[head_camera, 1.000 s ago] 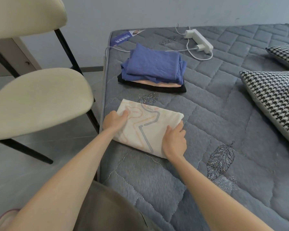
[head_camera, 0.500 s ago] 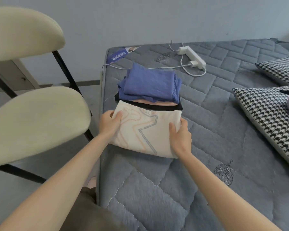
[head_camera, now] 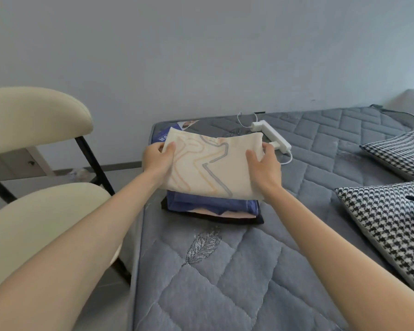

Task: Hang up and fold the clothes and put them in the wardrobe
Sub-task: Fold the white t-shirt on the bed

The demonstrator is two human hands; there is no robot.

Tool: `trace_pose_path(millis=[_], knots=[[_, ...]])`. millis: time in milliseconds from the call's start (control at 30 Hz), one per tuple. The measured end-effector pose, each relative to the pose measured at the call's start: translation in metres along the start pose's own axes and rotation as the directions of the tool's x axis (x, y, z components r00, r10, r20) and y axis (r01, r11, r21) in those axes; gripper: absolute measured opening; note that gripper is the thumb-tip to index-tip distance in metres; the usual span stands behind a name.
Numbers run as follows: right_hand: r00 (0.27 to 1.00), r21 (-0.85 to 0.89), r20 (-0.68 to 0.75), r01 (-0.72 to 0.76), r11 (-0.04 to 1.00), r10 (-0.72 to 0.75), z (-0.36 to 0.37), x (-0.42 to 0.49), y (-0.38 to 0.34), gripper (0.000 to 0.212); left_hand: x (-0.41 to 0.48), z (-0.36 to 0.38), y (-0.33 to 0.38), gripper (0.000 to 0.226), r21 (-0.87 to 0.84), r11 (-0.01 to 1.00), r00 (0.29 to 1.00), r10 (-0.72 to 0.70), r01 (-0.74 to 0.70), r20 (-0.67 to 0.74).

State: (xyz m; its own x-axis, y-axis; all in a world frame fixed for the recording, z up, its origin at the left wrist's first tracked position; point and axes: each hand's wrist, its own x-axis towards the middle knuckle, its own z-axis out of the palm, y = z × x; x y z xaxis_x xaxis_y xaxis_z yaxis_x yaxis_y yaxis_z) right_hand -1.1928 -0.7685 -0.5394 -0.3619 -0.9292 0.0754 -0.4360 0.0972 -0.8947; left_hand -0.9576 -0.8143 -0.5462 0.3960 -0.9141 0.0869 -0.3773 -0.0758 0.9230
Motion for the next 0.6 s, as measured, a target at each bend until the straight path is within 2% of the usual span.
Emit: trace_pose_path(millis=[67, 200, 267, 300, 367, 433, 467, 533, 600], knots=[[0.999, 0.015, 0.036, -0.027, 1.0, 0.027, 0.011, 0.017, 0.005, 0.046, 0.015, 0.008, -0.002, 0.03, 0.036, 0.999, 0.998, 0.014, -0.016, 0.059], [0.98, -0.044, 0.126, -0.148, 0.988, 0.152, 0.035, 0.028, 0.037, 0.058, 0.016, 0.026, -0.026, 0.059, -0.022, 1.0, 0.965, -0.006, 0.012, 0.263], [0.974, -0.143, 0.113, -0.182, 0.973, 0.199, 0.045, 0.021, 0.053, 0.062, 0.01, 0.034, -0.045, 0.06, 0.08, 0.992, 0.928, 0.061, -0.097, 0.368], [0.981, -0.243, 0.086, -0.151, 0.958, 0.176, 0.049, 0.018, 0.059, 0.062, 0.008, 0.038, -0.054, 0.057, 0.164, 0.966, 0.903, 0.117, -0.2, 0.414], [0.999, -0.472, 0.044, 0.038, 0.881, -0.019, 0.057, 0.016, 0.064, 0.06, 0.007, 0.046, -0.066, 0.05, 0.269, 0.892, 0.855, 0.205, -0.364, 0.477], [0.968, -0.581, 0.111, 0.248, 0.775, -0.227, 0.066, 0.022, 0.059, 0.055, 0.006, 0.054, -0.065, 0.047, 0.329, 0.848, 0.837, 0.215, -0.416, 0.504], [0.945, -0.604, 0.18, 0.326, 0.727, -0.274, 0.072, 0.025, 0.055, 0.052, 0.007, 0.059, -0.064, 0.046, 0.374, 0.819, 0.829, 0.203, -0.435, 0.52], [0.906, -0.629, 0.327, 0.421, 0.653, -0.269, 0.083, 0.031, 0.053, 0.047, 0.005, 0.072, -0.061, 0.047, 0.502, 0.727, 0.815, 0.138, -0.469, 0.562], [0.896, -0.667, 0.41, 0.421, 0.614, -0.169, 0.09, 0.036, 0.065, 0.048, 0.002, 0.085, -0.065, 0.049, 0.63, 0.638, 0.823, 0.012, -0.443, 0.567]])
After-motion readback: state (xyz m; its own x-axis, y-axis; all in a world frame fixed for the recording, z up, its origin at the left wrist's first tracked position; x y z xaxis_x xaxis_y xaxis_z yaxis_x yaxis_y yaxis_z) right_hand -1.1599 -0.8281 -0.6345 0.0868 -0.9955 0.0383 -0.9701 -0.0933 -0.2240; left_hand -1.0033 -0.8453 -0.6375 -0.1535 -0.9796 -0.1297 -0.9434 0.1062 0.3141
